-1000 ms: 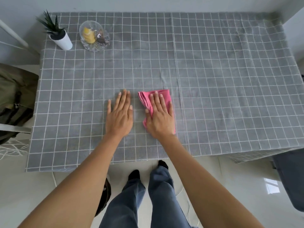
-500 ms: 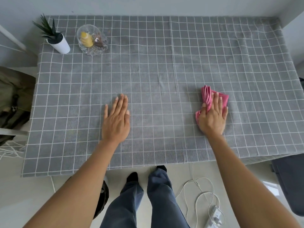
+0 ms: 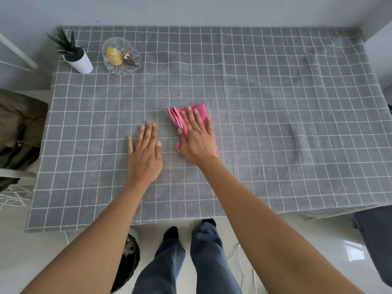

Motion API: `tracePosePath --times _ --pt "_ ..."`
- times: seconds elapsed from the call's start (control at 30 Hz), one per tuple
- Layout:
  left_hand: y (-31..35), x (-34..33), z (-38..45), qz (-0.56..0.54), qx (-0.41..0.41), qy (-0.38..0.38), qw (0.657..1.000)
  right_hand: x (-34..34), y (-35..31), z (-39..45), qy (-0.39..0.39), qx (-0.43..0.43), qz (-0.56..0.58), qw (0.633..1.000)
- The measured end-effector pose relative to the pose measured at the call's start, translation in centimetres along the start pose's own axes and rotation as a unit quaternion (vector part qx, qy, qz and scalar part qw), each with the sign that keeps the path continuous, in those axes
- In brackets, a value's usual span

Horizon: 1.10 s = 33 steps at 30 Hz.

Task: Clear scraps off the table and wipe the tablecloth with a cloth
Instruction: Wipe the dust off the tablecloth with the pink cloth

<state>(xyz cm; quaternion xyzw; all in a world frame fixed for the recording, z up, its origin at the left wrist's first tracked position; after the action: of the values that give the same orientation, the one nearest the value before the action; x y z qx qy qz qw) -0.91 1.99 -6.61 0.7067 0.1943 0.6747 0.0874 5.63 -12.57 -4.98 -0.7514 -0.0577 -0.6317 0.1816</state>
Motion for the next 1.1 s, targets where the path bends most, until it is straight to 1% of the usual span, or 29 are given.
tracePosePath --times 0.13,0.2,0.27,0.43,0.53,0.6,0.73,0.83,0.9,0.97,1.03,1.1 --pt "0.1 0.0 0.0 0.010 -0.005 0.002 1.000 0.1 0.4 1.3 -0.002 0.029 -0.011 1.000" --pt "0.1 0.1 -0.2 0.010 -0.006 0.003 1.000 0.5 1.6 1.5 -0.003 0.022 0.001 1.000" --pt "0.0 0.2 -0.3 0.014 -0.007 0.005 1.000 1.0 3.9 1.7 -0.004 -0.013 -0.012 1.000" --pt "0.0 0.0 -0.4 0.020 -0.001 0.000 1.000 2.6 12.6 0.7 -0.013 -0.117 -0.059 0.991" --pt "0.0 0.0 -0.3 0.020 -0.001 -0.002 1.000 3.1 17.2 -0.9 -0.014 -0.170 -0.051 0.984" --pt "-0.1 0.1 -0.3 0.020 -0.001 0.000 1.000 3.6 19.6 -2.5 0.000 -0.202 -0.027 0.979" --pt "0.0 0.1 -0.3 0.027 -0.003 -0.001 1.000 4.1 22.3 -4.9 0.033 -0.264 0.011 0.964" --pt "-0.1 0.0 -0.2 0.028 0.003 -0.003 1.000 3.8 21.2 -5.5 0.025 -0.293 0.030 0.955" --pt "0.3 -0.1 -0.1 0.025 0.020 -0.005 0.999 3.3 18.7 -6.0 0.018 -0.259 0.027 0.965" --pt "1.7 -0.6 -0.4 0.012 0.025 -0.007 1.000 2.4 15.4 -7.1 0.008 -0.183 0.011 0.983" --pt "4.7 -1.7 -0.9 0.002 0.000 -0.013 1.000 1.5 13.2 -8.5 0.004 -0.110 0.006 0.994" --pt "8.2 -3.2 -1.3 -0.012 -0.022 -0.021 0.999 1.1 12.7 -9.6 0.003 -0.068 0.008 0.998"
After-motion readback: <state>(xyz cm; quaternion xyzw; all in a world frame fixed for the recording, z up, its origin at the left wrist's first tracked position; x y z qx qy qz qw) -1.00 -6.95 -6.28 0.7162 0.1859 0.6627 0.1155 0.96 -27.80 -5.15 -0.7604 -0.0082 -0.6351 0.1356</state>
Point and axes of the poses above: each hand's wrist, its own z-axis towards the middle knuckle, its own x-axis out of the back of the hand, y = z × x, the point moved 4 cm from there along z, towards the middle knuckle, and after that the axes turned 6 degrees about -z, right-handed, at the moved point
